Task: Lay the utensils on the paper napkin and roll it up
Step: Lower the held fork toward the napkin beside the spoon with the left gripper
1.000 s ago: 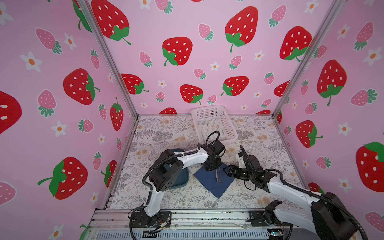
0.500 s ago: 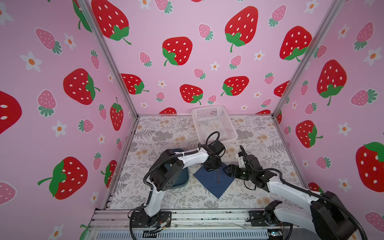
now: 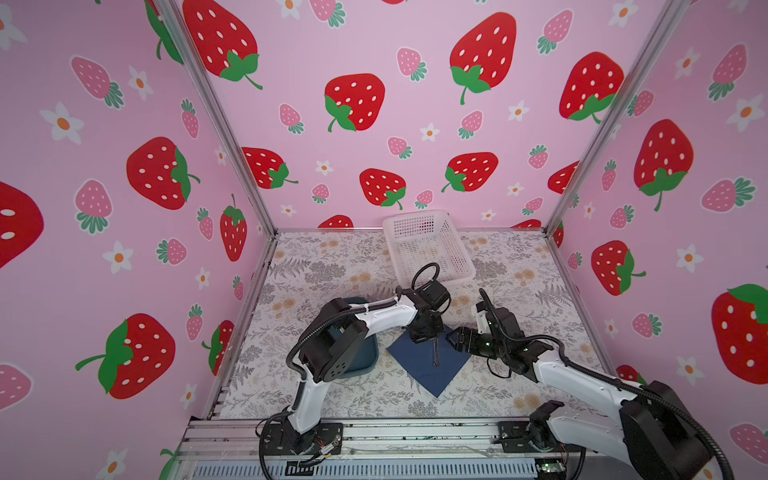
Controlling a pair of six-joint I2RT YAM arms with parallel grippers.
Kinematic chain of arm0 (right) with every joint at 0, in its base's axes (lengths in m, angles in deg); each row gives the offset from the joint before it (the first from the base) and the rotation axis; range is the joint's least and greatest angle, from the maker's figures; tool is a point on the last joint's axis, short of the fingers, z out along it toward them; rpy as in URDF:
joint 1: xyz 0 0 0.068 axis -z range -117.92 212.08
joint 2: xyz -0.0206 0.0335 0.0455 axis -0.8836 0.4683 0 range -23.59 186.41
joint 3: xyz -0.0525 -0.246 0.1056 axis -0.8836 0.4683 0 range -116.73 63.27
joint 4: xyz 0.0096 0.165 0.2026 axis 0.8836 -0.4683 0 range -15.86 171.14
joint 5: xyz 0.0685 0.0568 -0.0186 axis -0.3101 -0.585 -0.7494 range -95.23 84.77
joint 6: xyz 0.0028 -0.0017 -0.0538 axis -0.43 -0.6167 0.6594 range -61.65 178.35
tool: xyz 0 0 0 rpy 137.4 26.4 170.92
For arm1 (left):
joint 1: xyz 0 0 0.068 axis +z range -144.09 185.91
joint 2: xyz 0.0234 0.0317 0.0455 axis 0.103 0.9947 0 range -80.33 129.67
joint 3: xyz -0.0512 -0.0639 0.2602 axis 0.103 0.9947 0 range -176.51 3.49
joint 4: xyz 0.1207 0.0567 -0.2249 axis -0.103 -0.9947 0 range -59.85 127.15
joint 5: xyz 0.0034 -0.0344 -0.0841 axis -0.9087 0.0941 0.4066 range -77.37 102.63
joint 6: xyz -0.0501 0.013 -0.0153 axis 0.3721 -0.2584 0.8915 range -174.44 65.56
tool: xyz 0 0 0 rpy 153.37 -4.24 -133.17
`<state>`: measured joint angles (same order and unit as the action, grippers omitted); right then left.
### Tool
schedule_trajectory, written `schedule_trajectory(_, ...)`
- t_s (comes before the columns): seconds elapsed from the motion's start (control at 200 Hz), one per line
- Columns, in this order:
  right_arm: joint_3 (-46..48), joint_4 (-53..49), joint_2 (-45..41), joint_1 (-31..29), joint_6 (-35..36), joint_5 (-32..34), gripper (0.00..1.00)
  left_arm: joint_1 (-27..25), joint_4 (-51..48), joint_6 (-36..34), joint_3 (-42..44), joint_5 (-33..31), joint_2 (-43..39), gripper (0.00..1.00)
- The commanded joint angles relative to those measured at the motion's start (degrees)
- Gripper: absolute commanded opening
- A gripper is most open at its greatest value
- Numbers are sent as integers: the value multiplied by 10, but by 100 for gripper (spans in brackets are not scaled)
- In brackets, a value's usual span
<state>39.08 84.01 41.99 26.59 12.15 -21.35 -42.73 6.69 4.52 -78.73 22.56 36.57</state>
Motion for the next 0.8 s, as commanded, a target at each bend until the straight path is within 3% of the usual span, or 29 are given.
schedule_trajectory(0.0,-10,-5,-3,2,2,0,86,3,1,13,8,3,3,7)
schedule_trajectory(0.13,-10,-6,-4,2,1,1,86,7,36,27,35,14,-13,7)
schedule_trajectory(0.225,-10,-7,-4,2,1,1,86,12,65,34,61,22,-30,0)
schedule_trajectory(0.415,-9,-6,-6,2,-3,1,86,19,129,46,116,39,-61,0)
schedule_trajectory(0.52,-8,-6,-9,2,-5,1,86,19,139,38,126,34,-73,4)
schedule_trajectory(0.585,-8,-7,-10,2,-6,1,86,19,133,29,124,24,-79,13)
schedule_trajectory(0.795,-8,-7,-13,2,-6,2,86,18,68,-7,68,-10,-61,21)
